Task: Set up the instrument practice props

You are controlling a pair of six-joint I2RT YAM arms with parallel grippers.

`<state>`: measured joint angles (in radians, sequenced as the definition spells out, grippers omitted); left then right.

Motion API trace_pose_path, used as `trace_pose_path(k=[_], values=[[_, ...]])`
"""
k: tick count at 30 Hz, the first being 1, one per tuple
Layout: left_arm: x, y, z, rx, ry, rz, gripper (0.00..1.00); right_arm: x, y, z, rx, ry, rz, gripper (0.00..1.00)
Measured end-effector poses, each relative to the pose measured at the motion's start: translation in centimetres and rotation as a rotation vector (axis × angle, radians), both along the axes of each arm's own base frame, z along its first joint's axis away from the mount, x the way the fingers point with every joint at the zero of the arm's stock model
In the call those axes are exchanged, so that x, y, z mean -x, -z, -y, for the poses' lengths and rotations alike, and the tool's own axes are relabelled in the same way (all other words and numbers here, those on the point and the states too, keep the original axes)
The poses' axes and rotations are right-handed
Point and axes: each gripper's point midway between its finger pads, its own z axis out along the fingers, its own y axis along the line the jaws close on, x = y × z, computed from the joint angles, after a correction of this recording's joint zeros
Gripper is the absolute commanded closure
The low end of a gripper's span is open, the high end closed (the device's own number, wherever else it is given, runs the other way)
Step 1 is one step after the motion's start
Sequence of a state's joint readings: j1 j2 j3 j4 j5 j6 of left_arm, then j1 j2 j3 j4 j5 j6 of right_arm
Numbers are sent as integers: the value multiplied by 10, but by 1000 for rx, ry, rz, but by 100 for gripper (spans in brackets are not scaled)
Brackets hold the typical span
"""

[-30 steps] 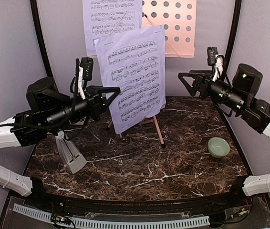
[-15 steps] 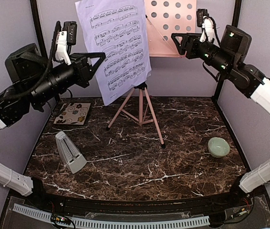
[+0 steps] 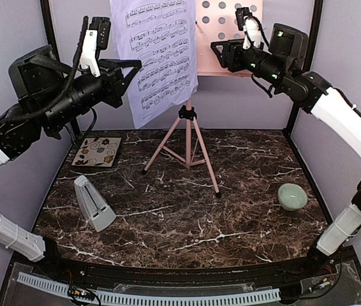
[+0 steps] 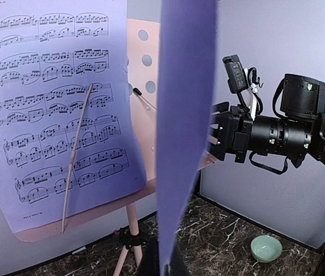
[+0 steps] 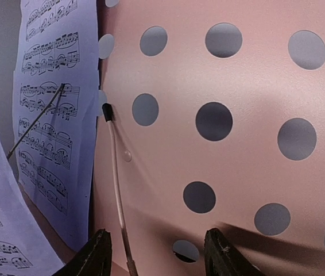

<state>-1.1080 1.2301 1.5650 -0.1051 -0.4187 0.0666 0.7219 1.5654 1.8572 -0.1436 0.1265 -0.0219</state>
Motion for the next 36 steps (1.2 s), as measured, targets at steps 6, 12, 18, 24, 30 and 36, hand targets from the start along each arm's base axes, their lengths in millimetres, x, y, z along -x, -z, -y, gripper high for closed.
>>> trace_pose_path(k=[6,12,18,24,30,36], values=[[-1,-10,5,-24,1,38,100,2,-6,-8,19,0,24,55],[-5,-28,1,-28,-33,88,100,-3,4,-20,72,15,30,66],[-17,-40,-8,-24,-96,116,100,-10,11,-27,122,62,44,85],[-33,-57,-22,9,-157,133,100,-10,2,-21,129,103,91,100],[-59,-78,-42,88,-214,117,100,-8,-1,-20,110,108,119,100],[-76,-77,-51,157,-222,67,100,-5,-3,-21,87,94,143,100]])
